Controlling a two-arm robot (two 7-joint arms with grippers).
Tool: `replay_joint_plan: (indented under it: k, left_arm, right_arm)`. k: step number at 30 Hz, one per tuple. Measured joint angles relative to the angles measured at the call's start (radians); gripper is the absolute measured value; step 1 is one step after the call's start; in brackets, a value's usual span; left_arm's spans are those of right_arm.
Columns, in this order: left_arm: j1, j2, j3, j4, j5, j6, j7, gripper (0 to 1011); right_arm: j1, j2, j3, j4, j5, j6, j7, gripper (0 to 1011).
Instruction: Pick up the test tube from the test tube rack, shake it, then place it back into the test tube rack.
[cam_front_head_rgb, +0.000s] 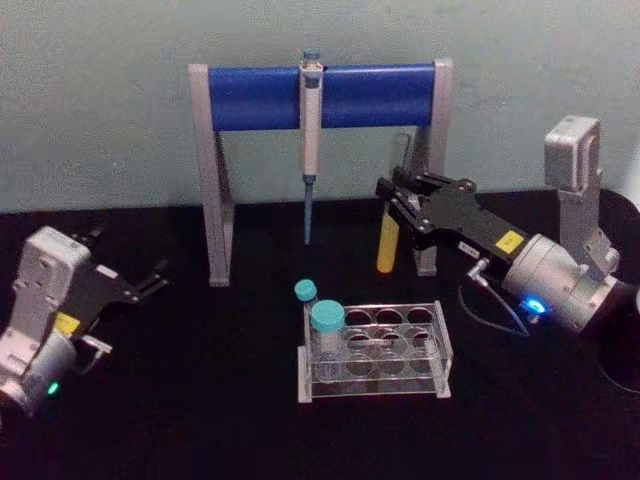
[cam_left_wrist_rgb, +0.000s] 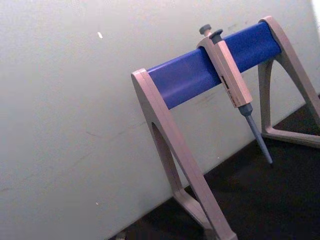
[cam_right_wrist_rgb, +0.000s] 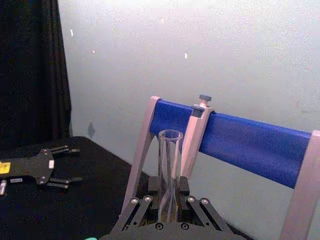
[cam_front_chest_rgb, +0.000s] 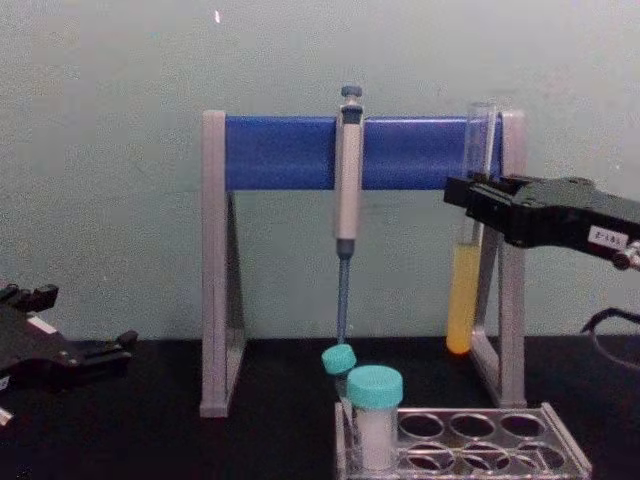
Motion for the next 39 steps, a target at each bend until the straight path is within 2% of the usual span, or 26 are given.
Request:
replay_joint_plan:
  k: [24, 30, 39]
  left_arm:
    - [0.000, 0.000, 0.000, 0.000, 0.000, 0.000, 0.000, 1010]
    - [0.000, 0.000, 0.000, 0.000, 0.000, 0.000, 0.000, 1010]
    - [0.000, 0.000, 0.000, 0.000, 0.000, 0.000, 0.000, 1010]
  right_arm:
    - [-0.034, 0.016, 0.021, -0.039, -0.017, 0.011, -0.026, 223]
    - [-0.068, 0.036, 0.039, -0.073, -0.031, 0.015, -0.045, 223]
    - [-0.157, 0.068, 0.065, -0.167, -0.032, 0.030, -0.061, 223]
